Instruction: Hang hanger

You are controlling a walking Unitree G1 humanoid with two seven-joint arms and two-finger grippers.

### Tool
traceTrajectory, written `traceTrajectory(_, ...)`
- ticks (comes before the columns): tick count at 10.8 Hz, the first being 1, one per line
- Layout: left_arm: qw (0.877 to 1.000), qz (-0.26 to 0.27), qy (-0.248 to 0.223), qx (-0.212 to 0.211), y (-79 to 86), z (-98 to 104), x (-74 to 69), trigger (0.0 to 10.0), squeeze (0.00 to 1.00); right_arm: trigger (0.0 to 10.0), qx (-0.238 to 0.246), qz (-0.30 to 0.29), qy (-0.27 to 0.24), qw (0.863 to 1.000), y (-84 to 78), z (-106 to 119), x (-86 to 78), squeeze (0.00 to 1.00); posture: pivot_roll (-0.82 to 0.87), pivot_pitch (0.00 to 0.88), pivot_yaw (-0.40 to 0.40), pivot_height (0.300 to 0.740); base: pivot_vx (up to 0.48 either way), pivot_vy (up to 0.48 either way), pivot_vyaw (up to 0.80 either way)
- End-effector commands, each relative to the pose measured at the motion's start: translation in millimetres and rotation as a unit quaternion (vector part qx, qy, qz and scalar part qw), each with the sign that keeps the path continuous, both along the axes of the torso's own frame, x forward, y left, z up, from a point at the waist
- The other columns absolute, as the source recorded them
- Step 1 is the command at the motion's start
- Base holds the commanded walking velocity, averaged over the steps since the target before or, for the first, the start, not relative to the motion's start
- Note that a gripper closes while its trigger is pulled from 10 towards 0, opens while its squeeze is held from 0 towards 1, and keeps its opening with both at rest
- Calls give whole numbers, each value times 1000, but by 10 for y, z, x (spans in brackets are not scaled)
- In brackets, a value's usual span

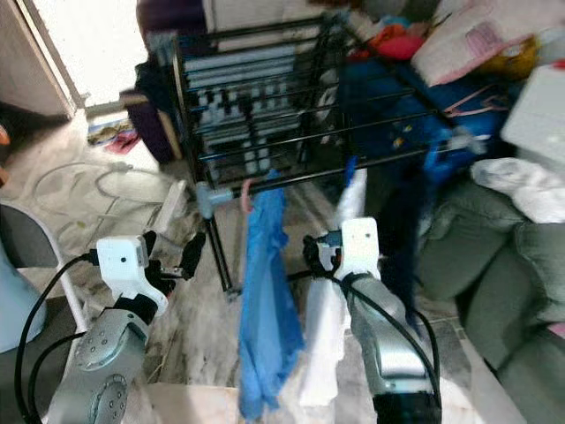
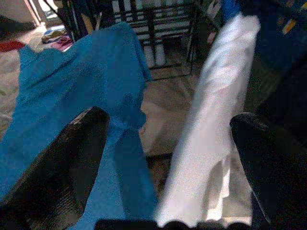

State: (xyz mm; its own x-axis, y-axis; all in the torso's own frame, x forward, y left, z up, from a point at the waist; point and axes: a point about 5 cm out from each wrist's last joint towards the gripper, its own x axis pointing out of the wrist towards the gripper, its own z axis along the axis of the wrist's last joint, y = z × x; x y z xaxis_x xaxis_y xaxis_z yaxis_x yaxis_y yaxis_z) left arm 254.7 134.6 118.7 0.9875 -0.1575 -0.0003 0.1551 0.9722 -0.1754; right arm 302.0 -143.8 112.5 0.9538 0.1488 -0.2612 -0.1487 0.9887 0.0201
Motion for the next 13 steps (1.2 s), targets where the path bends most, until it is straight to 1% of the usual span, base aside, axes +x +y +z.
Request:
traceTrajectory(1, 1000, 2, 4, 8, 20, 2, -9, 10000, 0, 10000, -14, 0, 5, 1000, 4, 20, 55, 0, -115, 0, 76, 740, 0, 0, 0)
traceTrajectory(3, 1000, 3, 7, 11, 34, -1, -22, 10000, 0, 10000, -15, -18, 36, 999, -69, -27, 184, 0, -103, 0, 78, 740, 0, 0, 0)
traceTrajectory(4, 1000, -1, 9, 13, 35, 1, -25, 10000, 0, 10000, -17, -8, 54, 998, -68, -47, 278, 0, -94, 0, 84, 740, 0, 0, 0)
traceTrajectory(5, 1000, -3, 10, 15, 38, 4, -24, 10000, 0, 10000, -20, 9, 60, 998, -45, -47, 352, 0, -91, 0, 86, 740, 0, 0, 0)
traceTrajectory(6, 1000, -3, 10, 16, 45, 8, -18, 10000, 0, 10000, -19, 13, 56, 998, -33, -15, 446, 0, -88, 0, 88, 740, 0, 0, 0)
traceTrajectory(7, 1000, -4, 10, 17, 50, 8, -14, 10000, 0, 10000, -14, 22, 58, 998, 0, 7, 530, 0, -86, 0, 87, 740, 0, 0, 0)
traceTrajectory(8, 1000, -5, 10, 17, 41, 15, -11, 10000, 0, 10000, -2, 36, 71, 997, 64, -11, 591, 0, -79, 0, 85, 740, 0, 0, 0)
traceTrajectory(9, 1000, -5, 10, 17, 38, 17, -12, 10000, 0, 10000, 2, 38, 76, 996, 75, -26, 602, 0, -75, 0, 83, 740, 0, 0, 0)
traceTrajectory(10, 1000, -5, 11, 17, 38, 19, -17, 10000, 0, 10000, -5, 35, 85, 996, 50, -70, 600, 0, -70, 0, 81, 740, 0, 0, 0)
traceTrajectory(11, 1000, -3, 13, 17, 42, 12, -30, 10000, 0, 10000, -22, 15, 100, 995, -73, -148, 571, 0, -70, 0, 81, 740, 0, 0, 0)
traceTrajectory(12, 1000, -5, 16, 16, 39, -4, -36, 10000, 0, 10000, -41, -10, 109, 993, -264, -208, 520, 0, -70, 0, 81, 740, 0, 0, 0)
traceTrajectory(13, 1000, -7, 17, 15, 21, -8, -24, 10000, 0, 10000, -46, -25, 114, 992, -388, -233, 490, 0, -87, 0, 84, 740, 0, 0, 0)
